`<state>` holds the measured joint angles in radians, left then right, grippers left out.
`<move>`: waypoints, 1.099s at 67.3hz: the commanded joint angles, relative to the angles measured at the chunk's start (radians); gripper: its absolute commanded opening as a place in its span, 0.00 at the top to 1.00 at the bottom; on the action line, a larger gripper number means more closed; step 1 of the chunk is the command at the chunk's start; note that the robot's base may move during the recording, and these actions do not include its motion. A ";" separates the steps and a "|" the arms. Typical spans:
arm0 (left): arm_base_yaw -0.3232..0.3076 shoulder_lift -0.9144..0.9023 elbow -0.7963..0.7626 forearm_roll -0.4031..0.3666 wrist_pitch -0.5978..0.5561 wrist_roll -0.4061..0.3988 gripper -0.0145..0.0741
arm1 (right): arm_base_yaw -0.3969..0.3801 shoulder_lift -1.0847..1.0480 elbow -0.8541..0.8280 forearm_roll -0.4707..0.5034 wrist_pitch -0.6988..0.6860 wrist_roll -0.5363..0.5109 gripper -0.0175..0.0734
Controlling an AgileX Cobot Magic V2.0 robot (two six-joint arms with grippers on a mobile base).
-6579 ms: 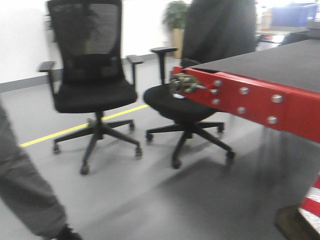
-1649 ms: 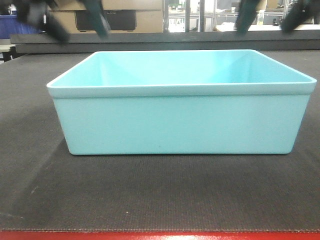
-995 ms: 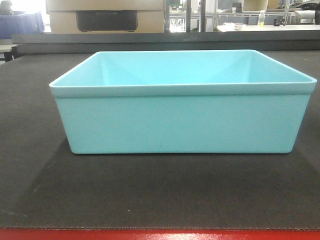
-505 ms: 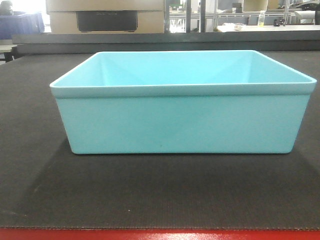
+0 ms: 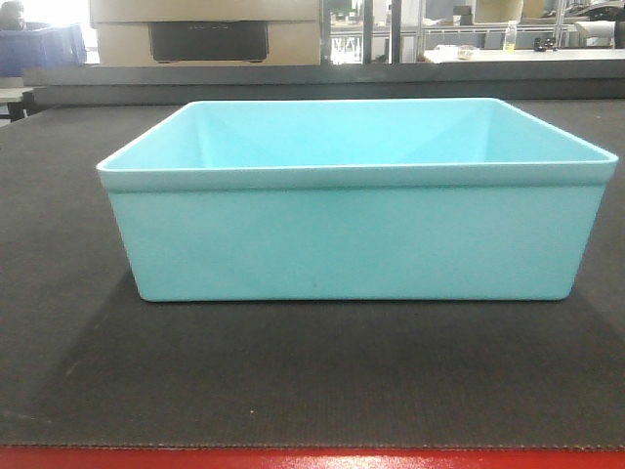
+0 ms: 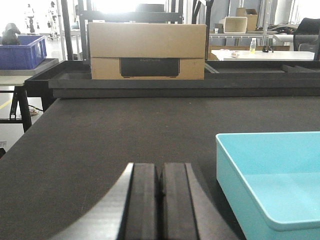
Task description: Fetch blue bin and place on conveyor start
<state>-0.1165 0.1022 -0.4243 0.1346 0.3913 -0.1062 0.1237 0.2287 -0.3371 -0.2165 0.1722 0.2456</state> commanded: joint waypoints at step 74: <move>0.169 -0.102 0.424 -0.153 -0.360 0.158 0.96 | -0.004 -0.007 0.002 -0.010 -0.024 -0.002 0.99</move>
<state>0.0580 0.0055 -0.0309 -0.0098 0.1618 0.0469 0.1237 0.2281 -0.3371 -0.2165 0.1717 0.2456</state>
